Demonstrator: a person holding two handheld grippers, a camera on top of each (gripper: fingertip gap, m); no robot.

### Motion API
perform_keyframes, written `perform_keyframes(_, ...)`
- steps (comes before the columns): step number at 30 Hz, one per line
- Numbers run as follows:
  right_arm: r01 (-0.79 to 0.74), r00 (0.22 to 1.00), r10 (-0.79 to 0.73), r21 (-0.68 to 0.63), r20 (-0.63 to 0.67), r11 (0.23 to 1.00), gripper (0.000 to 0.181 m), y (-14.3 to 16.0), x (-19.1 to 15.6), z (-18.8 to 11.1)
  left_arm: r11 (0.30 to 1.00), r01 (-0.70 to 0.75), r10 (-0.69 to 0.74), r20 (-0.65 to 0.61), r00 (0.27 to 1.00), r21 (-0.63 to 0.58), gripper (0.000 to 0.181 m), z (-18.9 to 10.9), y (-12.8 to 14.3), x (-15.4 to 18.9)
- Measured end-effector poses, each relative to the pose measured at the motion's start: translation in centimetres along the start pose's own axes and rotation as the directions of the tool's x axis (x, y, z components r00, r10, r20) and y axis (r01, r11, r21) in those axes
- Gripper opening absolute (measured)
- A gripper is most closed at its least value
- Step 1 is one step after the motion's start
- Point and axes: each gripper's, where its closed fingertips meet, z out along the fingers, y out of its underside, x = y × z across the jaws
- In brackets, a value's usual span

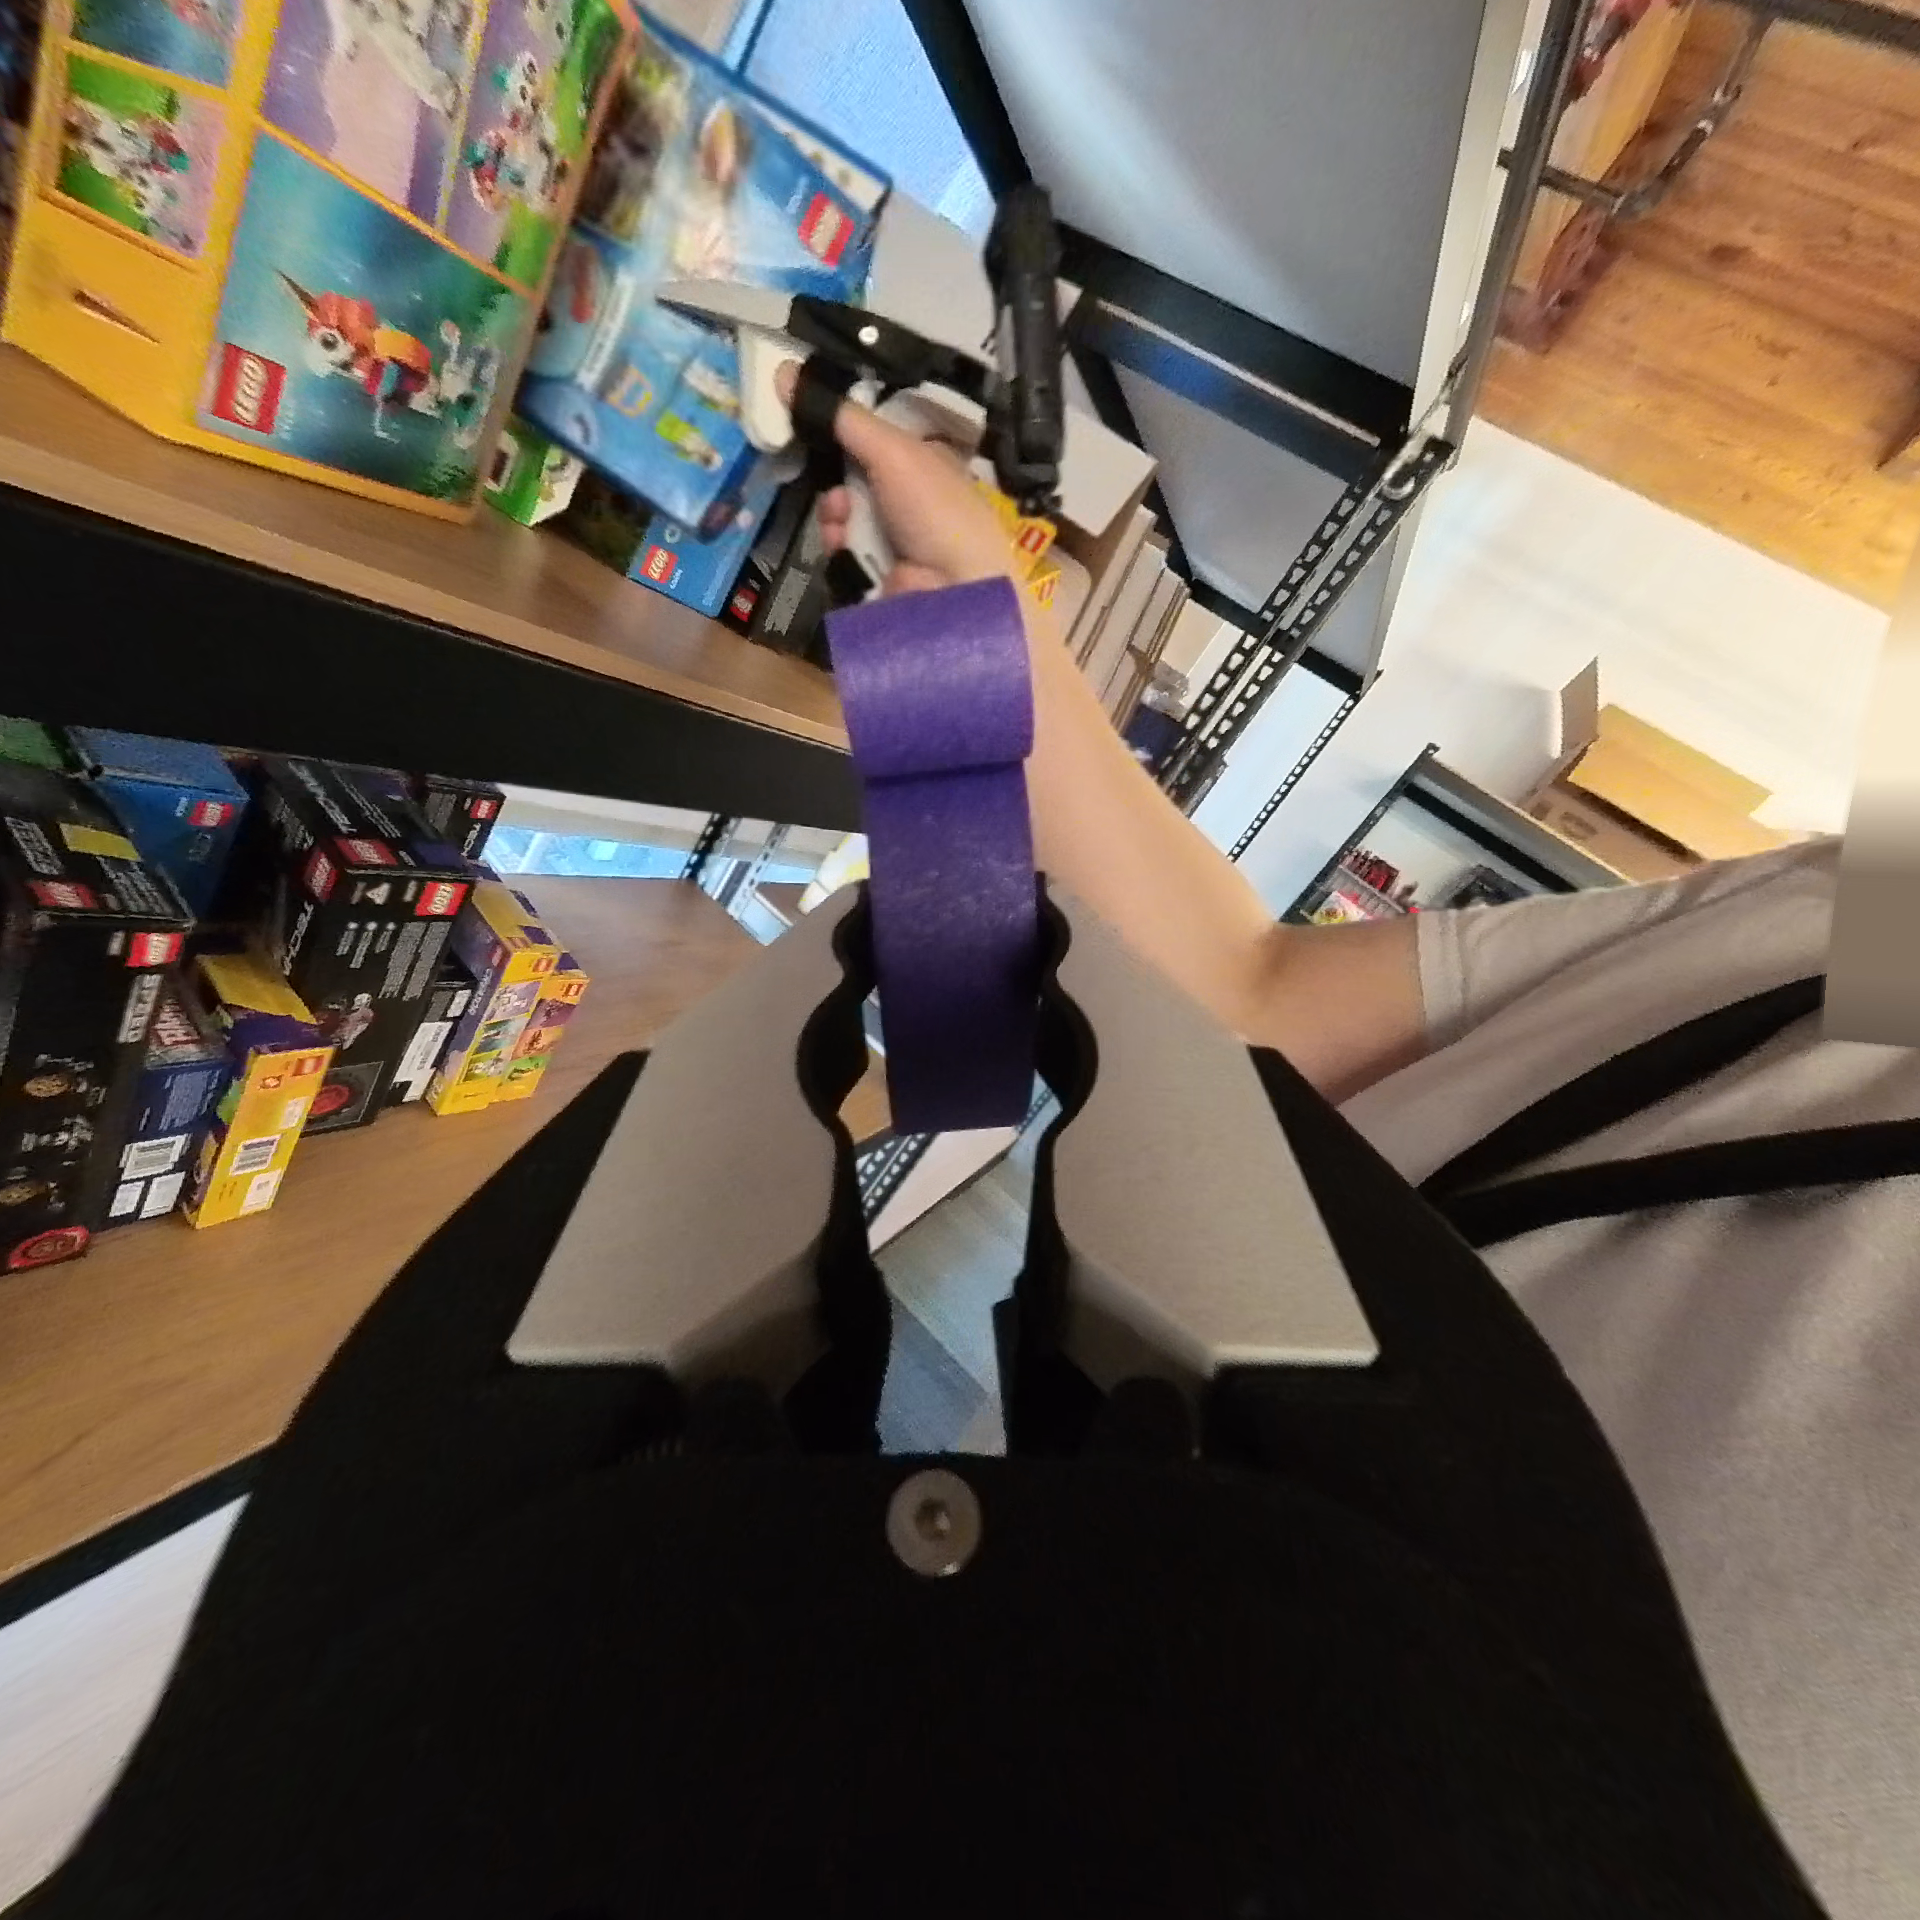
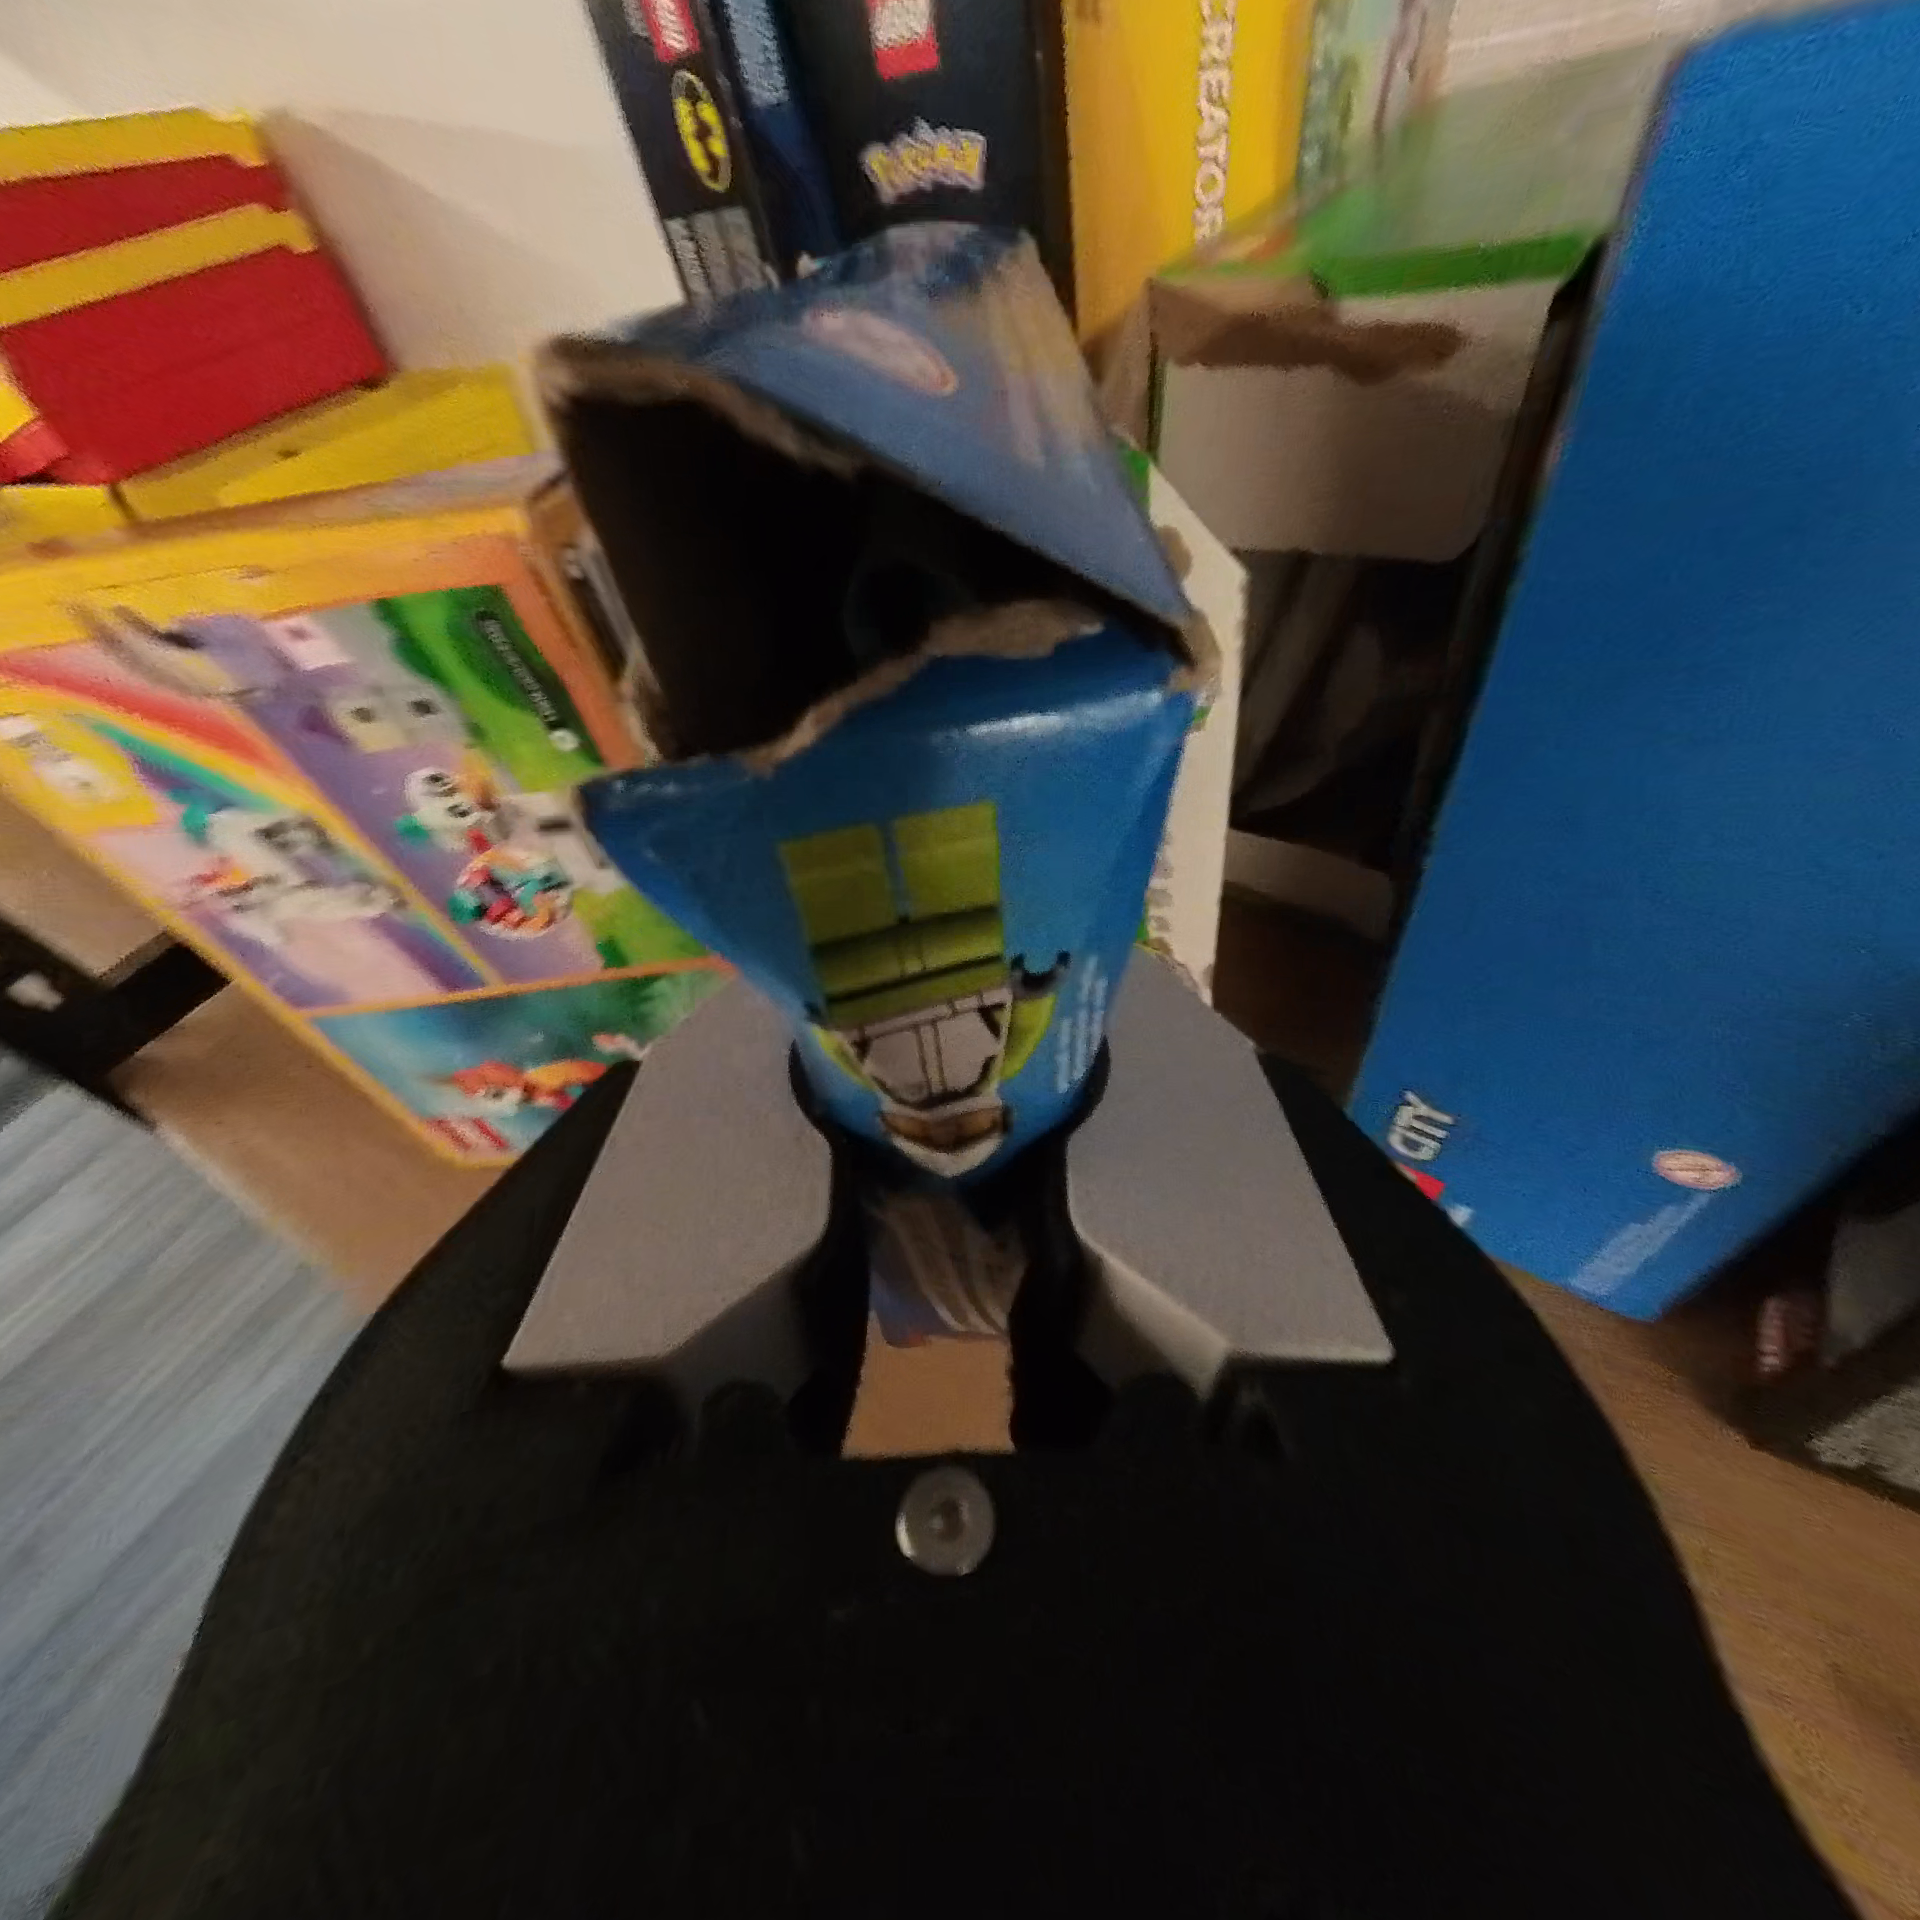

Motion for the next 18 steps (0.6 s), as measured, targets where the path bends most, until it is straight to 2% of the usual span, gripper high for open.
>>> perform_keyframes(6,-0.051,0.988,0.051,-0.002,-0.144,0.999,0.032,1.3,1.2,5.5,1.000,-0.015,0.015,0.001,1.000,0.014,0.025,-2.1,-1.5,-1.6)
perform_keyframes(9,0.010,0.983,-0.008,0.011,-0.183,1.000,0.032,1.2,1.8,7.4,0.999,-0.013,0.014,-0.024,1.000,0.040,0.026,-1.9,-3.1,-2.0)
perform_keyframes(12,0.068,0.976,-0.065,0.011,-0.209,0.998,0.033,1.4,2.3,8.5,0.997,-0.071,0.073,-0.040,0.997,0.035,0.026,-0.9,-5.2,-2.1)
perform_keyframes(14,0.091,0.972,-0.094,-0.024,-0.216,0.996,0.042,2.1,2.8,9.1,0.993,-0.116,0.117,-0.043,0.992,0.028,0.026,0.0,-6.5,-2.2)
perform_keyframes(18,0.096,0.984,-0.094,0.005,-0.152,0.995,0.049,1.9,1.9,8.2,0.986,-0.165,0.166,-0.042,0.985,0.019,0.026,1.8,-8.1,-2.2)
